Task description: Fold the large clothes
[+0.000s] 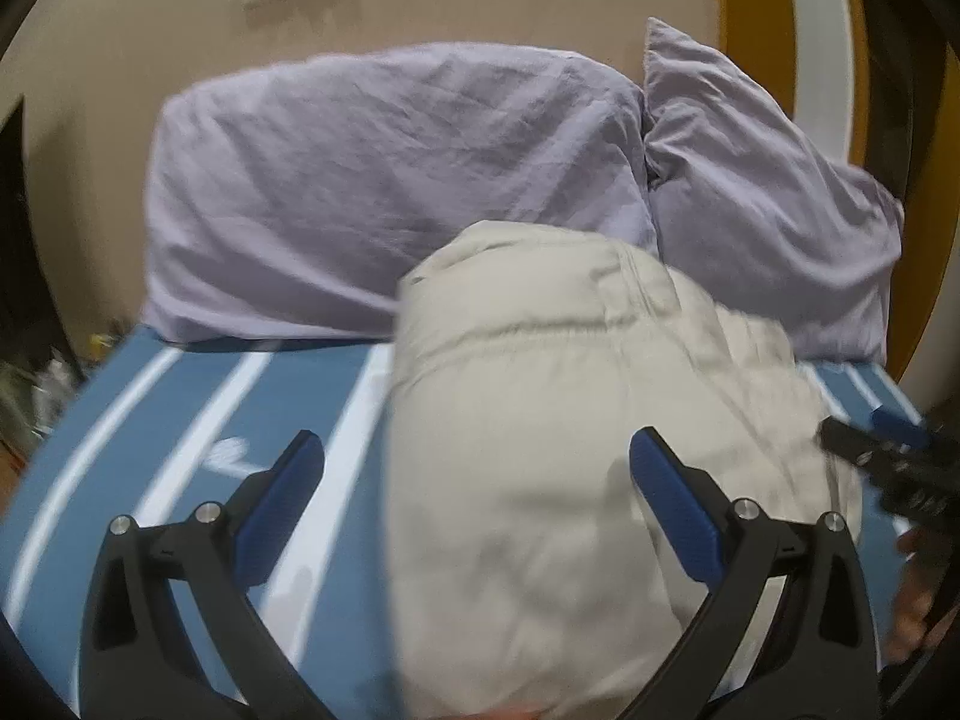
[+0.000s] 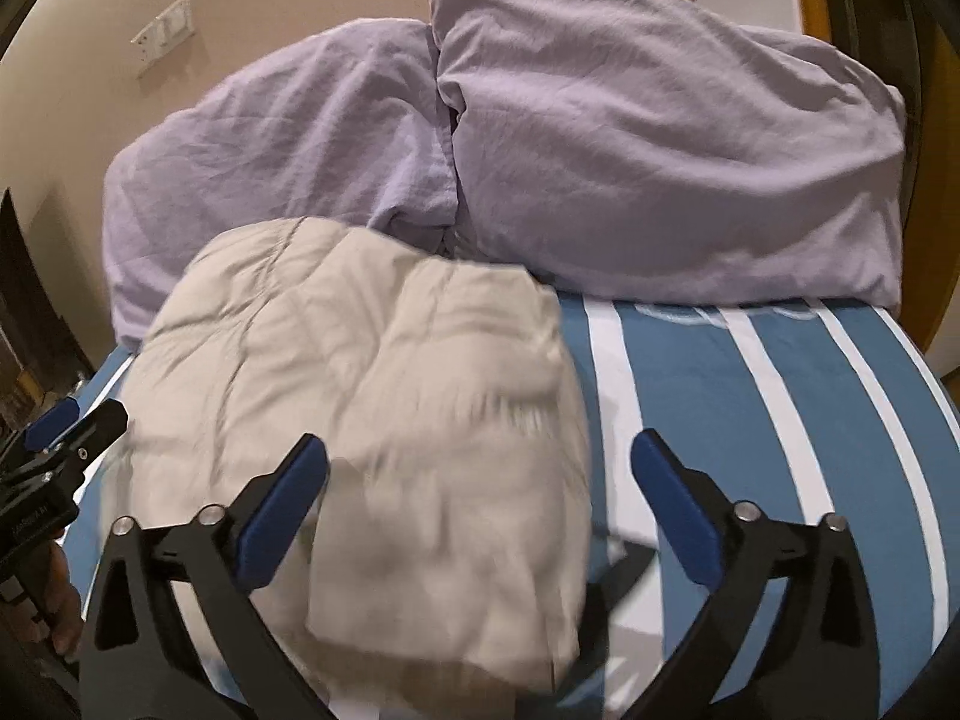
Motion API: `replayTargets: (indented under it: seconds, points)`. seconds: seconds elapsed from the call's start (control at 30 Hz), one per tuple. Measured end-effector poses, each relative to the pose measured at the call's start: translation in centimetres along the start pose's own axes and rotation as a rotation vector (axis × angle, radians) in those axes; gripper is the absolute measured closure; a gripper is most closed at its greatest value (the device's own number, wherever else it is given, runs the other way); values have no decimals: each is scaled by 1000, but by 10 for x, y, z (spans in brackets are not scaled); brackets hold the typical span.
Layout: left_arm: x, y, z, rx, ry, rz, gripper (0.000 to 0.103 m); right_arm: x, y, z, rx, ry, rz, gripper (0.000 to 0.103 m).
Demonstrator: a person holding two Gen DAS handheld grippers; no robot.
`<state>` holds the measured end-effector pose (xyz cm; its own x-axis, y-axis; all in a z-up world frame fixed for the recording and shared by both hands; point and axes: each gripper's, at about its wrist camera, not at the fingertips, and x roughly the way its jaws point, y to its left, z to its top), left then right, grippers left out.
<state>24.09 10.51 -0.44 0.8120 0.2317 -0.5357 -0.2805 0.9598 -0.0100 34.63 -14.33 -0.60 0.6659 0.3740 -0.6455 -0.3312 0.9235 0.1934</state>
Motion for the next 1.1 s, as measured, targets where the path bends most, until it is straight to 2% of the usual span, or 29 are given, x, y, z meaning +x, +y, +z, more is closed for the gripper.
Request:
replayTargets:
  seconds: [0.13,0.23,0.43,0.67,0.9,1.1]
  points:
    - [-45,3,-25,25,12,-30,2,-35,3,-26,-12,42,6,1]
    - [-76,1,-47,22,18,-48,2,-63,8,-51,-35,40,40,1]
    - [-112,-2,-84,-23,55,-104,2,-102,19,-87,-67,62,82,1]
    - [-127,-1,-101,-66,102,-138,2,-120,18,-109,-32,93,114,1]
    - [-133,-2,-107,-103,139,-192,2,-126,18,-112,-9,109,133,1]
    - [-132,-4,-108,-119,164,-209,2,-128,21,-112,-5,115,152,1]
